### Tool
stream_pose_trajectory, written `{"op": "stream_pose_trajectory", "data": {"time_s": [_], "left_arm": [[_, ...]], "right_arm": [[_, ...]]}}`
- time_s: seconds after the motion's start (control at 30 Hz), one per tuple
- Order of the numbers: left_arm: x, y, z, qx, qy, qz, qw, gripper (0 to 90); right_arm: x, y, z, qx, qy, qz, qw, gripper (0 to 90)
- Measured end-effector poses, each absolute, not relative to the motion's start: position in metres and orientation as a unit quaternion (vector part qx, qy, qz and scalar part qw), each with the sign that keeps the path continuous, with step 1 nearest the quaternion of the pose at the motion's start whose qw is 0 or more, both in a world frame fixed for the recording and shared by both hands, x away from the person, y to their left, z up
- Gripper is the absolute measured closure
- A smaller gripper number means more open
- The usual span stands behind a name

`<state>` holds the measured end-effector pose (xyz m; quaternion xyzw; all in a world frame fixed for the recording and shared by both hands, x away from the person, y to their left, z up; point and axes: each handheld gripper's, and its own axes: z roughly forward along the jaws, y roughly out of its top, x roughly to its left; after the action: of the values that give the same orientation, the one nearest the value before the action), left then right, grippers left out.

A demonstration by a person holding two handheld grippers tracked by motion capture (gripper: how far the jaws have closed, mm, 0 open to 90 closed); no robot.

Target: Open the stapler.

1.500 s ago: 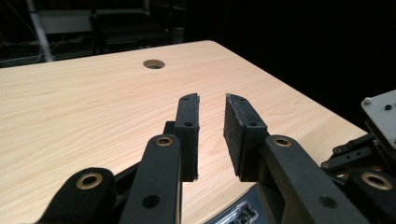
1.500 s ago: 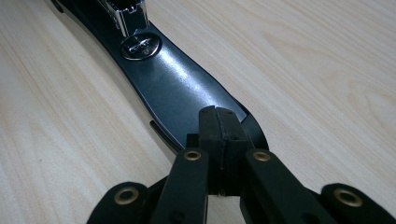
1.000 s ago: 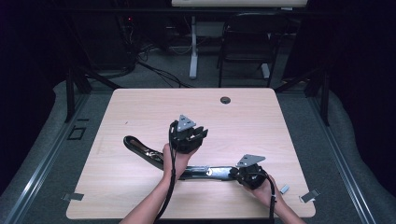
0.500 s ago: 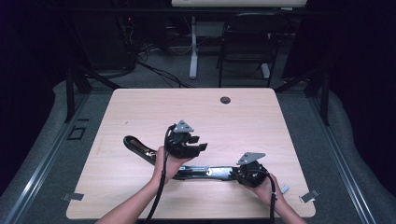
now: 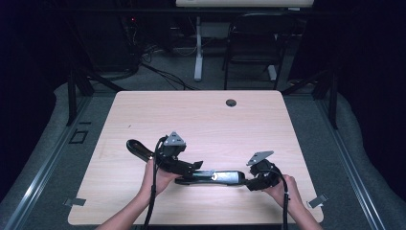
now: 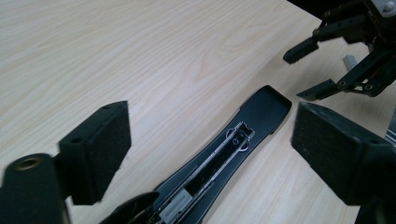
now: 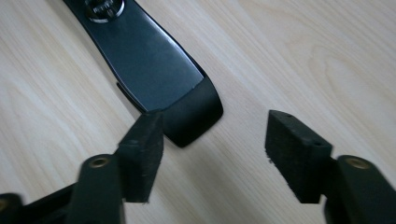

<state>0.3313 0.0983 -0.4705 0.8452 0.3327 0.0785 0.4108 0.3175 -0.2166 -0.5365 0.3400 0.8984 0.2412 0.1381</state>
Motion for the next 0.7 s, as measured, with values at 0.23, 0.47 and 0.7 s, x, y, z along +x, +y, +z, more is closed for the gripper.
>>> {"op": "stream_pose_trajectory", "data": {"time_s": [0.23,0.47,0.7], "left_arm": [[0.322,0.097,-0.475,0.856,0.32,0.058,0.403,0.1],[0.311,0.098,-0.476,0.864,0.294,0.041,0.407,0.0],[0.312,0.097,-0.478,0.865,0.288,0.03,0.411,0.0]], "right_arm": [[0.317,-0.213,-0.529,0.332,0.913,0.182,0.156,17.2],[0.32,-0.227,-0.52,0.38,0.895,0.186,0.141,13.6],[0.323,-0.248,-0.517,0.395,0.885,0.225,0.102,5.7]]}}
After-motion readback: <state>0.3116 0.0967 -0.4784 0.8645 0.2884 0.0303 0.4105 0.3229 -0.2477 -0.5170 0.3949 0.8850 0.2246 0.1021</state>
